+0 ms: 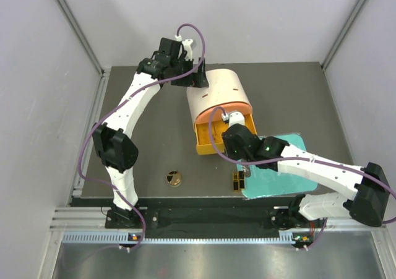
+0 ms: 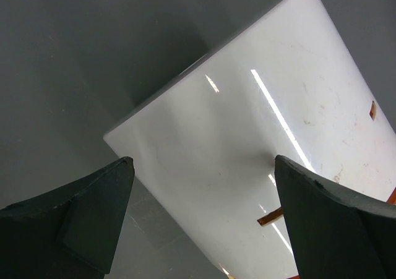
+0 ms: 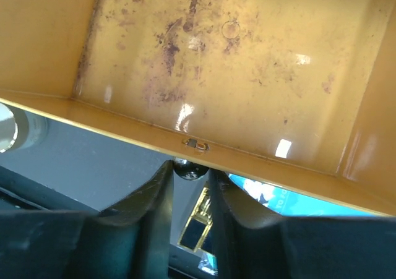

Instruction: Organize the makeup

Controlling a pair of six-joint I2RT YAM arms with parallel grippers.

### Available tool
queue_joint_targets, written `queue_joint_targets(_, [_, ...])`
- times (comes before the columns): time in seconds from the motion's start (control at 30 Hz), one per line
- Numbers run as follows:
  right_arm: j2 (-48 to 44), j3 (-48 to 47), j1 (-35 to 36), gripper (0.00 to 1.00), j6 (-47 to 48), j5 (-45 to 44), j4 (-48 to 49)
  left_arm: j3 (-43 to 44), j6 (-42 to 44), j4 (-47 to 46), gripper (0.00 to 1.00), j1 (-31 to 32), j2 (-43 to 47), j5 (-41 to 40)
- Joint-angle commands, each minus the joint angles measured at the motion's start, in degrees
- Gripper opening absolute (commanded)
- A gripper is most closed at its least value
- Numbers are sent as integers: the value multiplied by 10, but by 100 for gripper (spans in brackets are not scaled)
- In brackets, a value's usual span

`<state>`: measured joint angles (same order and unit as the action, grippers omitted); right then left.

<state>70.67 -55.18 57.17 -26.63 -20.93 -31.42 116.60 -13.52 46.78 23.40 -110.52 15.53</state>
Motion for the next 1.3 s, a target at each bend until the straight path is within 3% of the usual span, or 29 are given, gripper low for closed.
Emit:
queue_joint_targets(0.0, [-5, -21, 8, 37, -7, -1, 9, -7, 23, 52, 99, 4, -25, -32])
queue_joint_targets(0.17, [-38, -17, 8, 51, -5, -8, -11, -6, 18, 49, 99, 4, -27, -29])
queue_joint_targets(0.83, [-141, 55, 56, 56, -32, 19, -101, -9, 17, 47, 99, 4, -26, -31])
queue_joint_targets(1.0, [-171, 120, 65, 59, -62, 21, -81, -15, 14, 46, 99, 5, -27, -27])
queue_joint_targets(1.27, [-133, 176, 66, 60, -91, 17, -27, -15, 17, 49, 99, 5, -28, -25])
